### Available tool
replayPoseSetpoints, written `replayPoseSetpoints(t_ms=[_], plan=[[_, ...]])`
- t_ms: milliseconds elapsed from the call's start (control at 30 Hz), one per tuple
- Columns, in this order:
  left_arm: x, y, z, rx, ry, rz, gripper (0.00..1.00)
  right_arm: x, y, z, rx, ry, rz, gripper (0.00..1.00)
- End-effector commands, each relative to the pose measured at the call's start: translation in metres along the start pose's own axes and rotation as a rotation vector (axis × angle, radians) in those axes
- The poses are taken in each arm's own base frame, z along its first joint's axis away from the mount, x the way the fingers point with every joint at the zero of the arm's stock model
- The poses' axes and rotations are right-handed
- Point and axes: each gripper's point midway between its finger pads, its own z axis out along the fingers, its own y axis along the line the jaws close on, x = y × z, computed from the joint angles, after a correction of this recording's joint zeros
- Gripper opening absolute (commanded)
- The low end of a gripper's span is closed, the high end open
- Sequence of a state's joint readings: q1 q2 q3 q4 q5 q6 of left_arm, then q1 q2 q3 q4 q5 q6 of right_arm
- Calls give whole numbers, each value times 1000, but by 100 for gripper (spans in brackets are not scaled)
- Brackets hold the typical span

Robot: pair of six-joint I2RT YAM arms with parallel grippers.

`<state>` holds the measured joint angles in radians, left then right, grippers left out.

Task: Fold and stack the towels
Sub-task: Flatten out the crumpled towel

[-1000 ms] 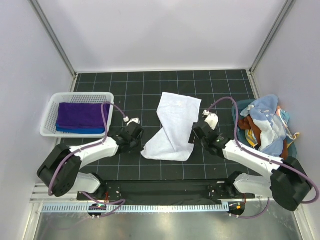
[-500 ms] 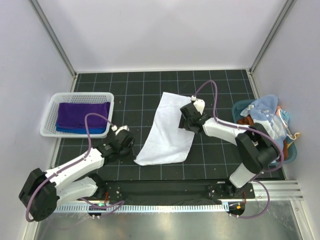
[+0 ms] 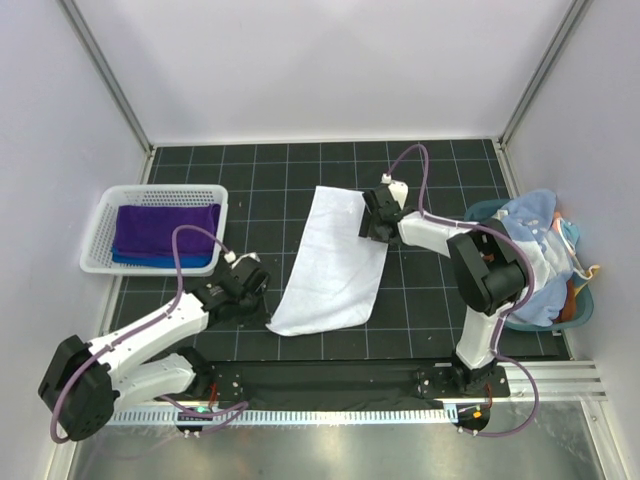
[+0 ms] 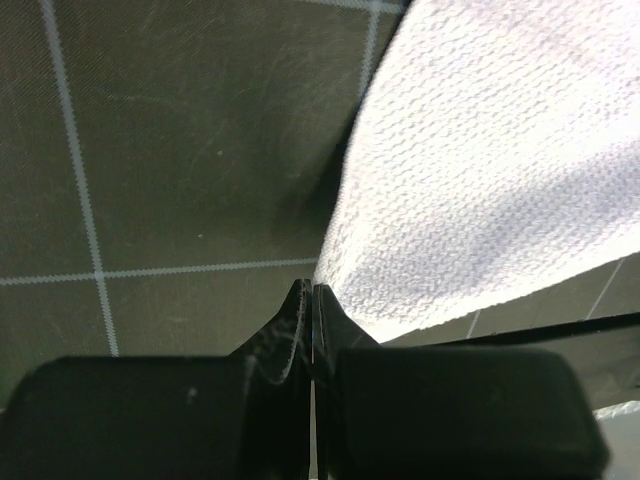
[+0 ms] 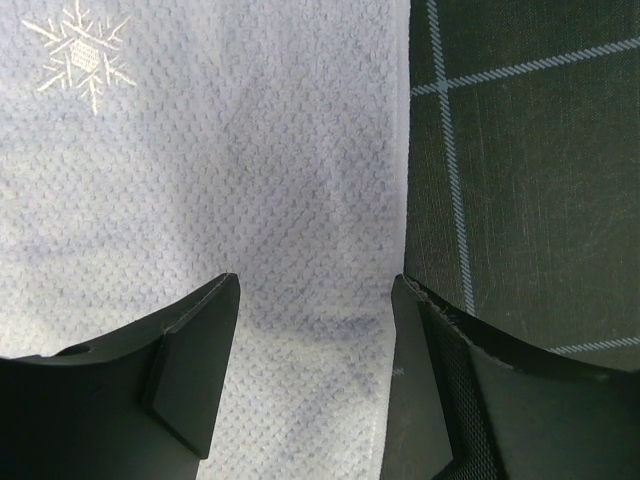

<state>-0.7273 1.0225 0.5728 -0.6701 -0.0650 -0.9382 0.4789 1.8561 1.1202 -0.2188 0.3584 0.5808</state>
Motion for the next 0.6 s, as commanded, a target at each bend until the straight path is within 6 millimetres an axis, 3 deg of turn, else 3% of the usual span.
replayPoseSetpoints(t_ms=[0,33,133,167,200,267,300,367,400,433,467,500,567], plan=[[-17,-27,-9,74,-27,67,0,-24,6,-30,-61,-47,18,70],[-23,-34,-9,96,-44,77,0,-32,7,-47,-87,-72,33,70],[-41,-57,-12,132,-63,139,0,-20,5,-72,-112,-68,12,70],[-43,-61,-7,123,-52,155,0,-26,5,-88,-132,-97,25,70],[-57,-75,-11,144,-82,165,0,-14,1,-95,-138,-84,13,71],[-76,-92,-7,164,-123,181,0,-18,0,-119,-182,-122,31,71],[-82,-96,4,143,-121,186,0,-11,1,-127,-195,-111,20,71],[-116,-121,6,179,-184,171,0,-2,-1,-138,-207,-107,15,71],[-121,-124,24,167,-161,164,0,2,1,-150,-225,-108,2,71],[-140,-136,22,193,-189,148,0,3,0,-156,-229,-114,-1,71],[-158,-138,28,204,-209,118,0,6,-3,-161,-219,-111,-12,71],[-160,-135,48,192,-161,104,0,3,-1,-171,-235,-128,-12,71],[-188,-146,54,213,-185,77,0,7,1,-179,-253,-123,-24,71]])
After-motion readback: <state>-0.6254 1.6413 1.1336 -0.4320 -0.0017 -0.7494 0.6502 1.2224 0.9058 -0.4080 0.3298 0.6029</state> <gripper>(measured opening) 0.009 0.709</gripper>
